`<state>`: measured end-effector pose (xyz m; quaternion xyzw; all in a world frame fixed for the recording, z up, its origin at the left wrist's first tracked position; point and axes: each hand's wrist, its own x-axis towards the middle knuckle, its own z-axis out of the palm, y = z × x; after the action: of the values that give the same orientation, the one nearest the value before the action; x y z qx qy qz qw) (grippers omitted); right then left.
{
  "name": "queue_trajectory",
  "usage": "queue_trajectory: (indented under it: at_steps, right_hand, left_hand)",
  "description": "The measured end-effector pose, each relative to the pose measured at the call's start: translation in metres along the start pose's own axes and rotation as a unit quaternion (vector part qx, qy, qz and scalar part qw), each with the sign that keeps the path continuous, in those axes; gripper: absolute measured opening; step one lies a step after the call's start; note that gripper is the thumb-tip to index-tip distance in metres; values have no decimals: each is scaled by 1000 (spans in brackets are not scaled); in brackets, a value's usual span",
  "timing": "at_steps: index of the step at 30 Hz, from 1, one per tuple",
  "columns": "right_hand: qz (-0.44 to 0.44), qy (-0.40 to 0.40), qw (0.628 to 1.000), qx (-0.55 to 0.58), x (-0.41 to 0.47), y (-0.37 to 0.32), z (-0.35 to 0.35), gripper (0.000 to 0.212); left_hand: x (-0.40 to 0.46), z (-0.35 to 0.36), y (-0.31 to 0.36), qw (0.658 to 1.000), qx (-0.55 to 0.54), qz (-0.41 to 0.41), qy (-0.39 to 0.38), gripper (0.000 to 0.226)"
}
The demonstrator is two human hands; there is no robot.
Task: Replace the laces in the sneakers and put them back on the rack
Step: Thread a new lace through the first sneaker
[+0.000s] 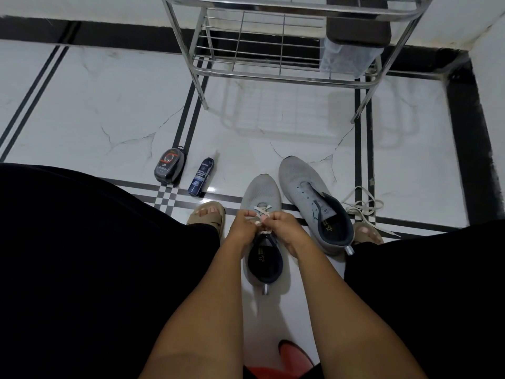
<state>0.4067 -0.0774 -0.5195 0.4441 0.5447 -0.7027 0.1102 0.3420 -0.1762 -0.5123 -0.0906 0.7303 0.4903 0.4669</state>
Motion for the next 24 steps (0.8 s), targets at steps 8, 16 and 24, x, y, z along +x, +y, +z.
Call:
queue_trajectory:
  at_steps: [8, 16, 24]
  right_hand:
    - [-74, 72, 943, -315, -7, -12, -1, 32]
    - [-197, 163, 817, -517, -19, 8, 16, 17]
    - [-207, 186, 883, -377, -17, 16, 2, 17]
  left_hand:
    - [1, -1, -5, 995, 62, 24, 71, 35]
    - [-4, 2, -3, 996, 51, 25, 74, 27]
    - [2, 1, -2, 992, 105, 37, -54, 32]
